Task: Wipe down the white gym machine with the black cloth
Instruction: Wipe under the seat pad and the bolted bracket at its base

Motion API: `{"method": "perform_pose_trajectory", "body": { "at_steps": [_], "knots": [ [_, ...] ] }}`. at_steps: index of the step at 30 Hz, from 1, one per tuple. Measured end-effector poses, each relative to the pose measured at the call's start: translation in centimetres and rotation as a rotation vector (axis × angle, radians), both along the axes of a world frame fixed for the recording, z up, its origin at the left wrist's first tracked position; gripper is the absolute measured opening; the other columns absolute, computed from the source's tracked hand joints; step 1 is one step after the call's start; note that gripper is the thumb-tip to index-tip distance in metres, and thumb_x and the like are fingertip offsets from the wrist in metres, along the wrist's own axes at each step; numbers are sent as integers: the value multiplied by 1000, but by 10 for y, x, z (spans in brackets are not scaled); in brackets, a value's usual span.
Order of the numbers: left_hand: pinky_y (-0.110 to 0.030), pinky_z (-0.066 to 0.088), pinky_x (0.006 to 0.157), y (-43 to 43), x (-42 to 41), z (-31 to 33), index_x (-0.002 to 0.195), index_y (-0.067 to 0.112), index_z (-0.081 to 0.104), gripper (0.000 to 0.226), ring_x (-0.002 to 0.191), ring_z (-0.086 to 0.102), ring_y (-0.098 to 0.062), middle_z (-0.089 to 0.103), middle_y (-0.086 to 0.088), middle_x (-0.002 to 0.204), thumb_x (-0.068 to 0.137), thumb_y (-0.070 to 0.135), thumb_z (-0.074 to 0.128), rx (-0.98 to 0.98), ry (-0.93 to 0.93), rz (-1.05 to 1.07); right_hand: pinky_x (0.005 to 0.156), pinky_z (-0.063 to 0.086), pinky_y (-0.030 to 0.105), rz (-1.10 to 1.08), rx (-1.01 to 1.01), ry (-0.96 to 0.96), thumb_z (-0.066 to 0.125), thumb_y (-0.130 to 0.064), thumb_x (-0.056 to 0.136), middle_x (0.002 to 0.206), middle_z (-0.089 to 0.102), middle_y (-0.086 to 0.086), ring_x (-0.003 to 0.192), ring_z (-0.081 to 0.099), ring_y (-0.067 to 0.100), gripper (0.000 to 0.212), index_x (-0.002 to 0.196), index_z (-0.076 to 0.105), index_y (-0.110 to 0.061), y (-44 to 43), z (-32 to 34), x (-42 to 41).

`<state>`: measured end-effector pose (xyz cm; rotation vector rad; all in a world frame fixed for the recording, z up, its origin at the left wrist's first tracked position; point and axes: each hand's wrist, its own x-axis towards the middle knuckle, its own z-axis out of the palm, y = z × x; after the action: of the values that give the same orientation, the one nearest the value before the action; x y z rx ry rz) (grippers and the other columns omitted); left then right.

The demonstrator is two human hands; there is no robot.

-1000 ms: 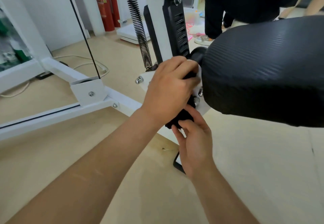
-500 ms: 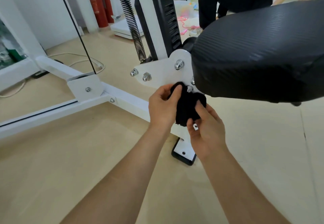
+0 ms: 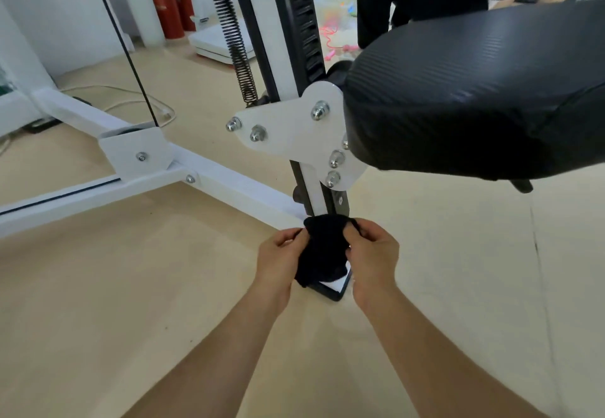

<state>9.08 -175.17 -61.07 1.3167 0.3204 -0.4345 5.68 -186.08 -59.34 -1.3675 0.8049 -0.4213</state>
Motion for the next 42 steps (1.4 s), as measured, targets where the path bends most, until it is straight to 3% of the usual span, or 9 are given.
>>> {"method": "perform_pose_trajectory", "body": {
  "at_steps": [6, 11, 14, 18, 25, 30, 35, 39, 42],
  "knots": [
    [-30, 55, 63, -2, 17, 44, 104, 13, 57, 20, 76, 69, -21, 69, -7, 88, 88, 5, 66, -307, -115, 15, 62, 54, 23, 8, 269, -209, 65, -10, 93, 81, 70, 1, 67, 67, 11, 7, 97, 69, -14, -10, 35, 4],
    [-38, 58, 80, -25, 27, 46, 91, 14, 62, 14, 88, 70, -27, 70, -9, 93, 84, 9, 73, 70, -335, -49, 76, 58, 36, -146, 61, -170, 71, -9, 87, 79, 63, 4, 74, 64, 21, 12, 82, 61, -14, 6, 35, 37],
    [-37, 58, 77, -19, 25, 29, 82, 17, 65, 12, 83, 69, -21, 71, 0, 84, 84, 25, 73, 343, -385, -136, 84, 57, 45, -111, 255, -37, 66, -6, 91, 83, 67, 9, 78, 64, 25, 7, 85, 63, -9, 12, 3, 24],
    [-51, 60, 72, -6, 21, 36, 82, 13, 65, 22, 83, 70, -35, 71, -16, 91, 86, 34, 71, 152, -261, -67, 81, 55, 39, -3, 371, -115, 65, -9, 93, 88, 70, 7, 77, 66, 16, 2, 92, 64, -10, 5, 11, 11],
    [-34, 53, 66, -17, 20, 56, 86, 13, 60, 17, 72, 66, -17, 67, -9, 81, 90, 28, 68, 164, -229, -99, 74, 60, 38, -76, 1, -60, 75, -22, 84, 77, 68, 4, 72, 67, 19, 16, 77, 63, -15, -5, 50, 33],
    [-35, 56, 70, -16, 21, 57, 78, 14, 63, 14, 68, 61, -14, 62, 0, 70, 82, 18, 76, 417, -367, -235, 77, 61, 45, 30, 413, -30, 64, -19, 95, 88, 73, 15, 80, 71, 32, 17, 81, 70, -11, 4, 22, 25],
    [-25, 48, 58, -1, 18, 88, 80, 7, 69, 31, 60, 60, -10, 67, 0, 68, 85, 37, 74, 733, -433, -316, 85, 57, 45, 287, 842, -8, 51, -52, 98, 103, 74, 6, 90, 70, 25, 39, 116, 68, -21, 3, 19, 1],
    [-32, 51, 69, -5, 27, 112, 91, 10, 65, 39, 81, 63, -19, 66, -4, 84, 95, 48, 56, 956, -460, -327, 85, 57, 40, 217, 894, -195, 68, -18, 91, 123, 66, 13, 109, 66, 29, 45, 132, 50, -21, 6, 12, -18],
    [-39, 56, 86, -16, 27, 116, 91, 12, 67, 38, 91, 68, -24, 70, -8, 93, 96, 47, 55, 893, -399, -377, 79, 59, 42, 274, 687, -187, 72, -8, 83, 115, 67, 9, 101, 69, 30, 48, 122, 48, -24, -2, 6, -15]
  ]
}}
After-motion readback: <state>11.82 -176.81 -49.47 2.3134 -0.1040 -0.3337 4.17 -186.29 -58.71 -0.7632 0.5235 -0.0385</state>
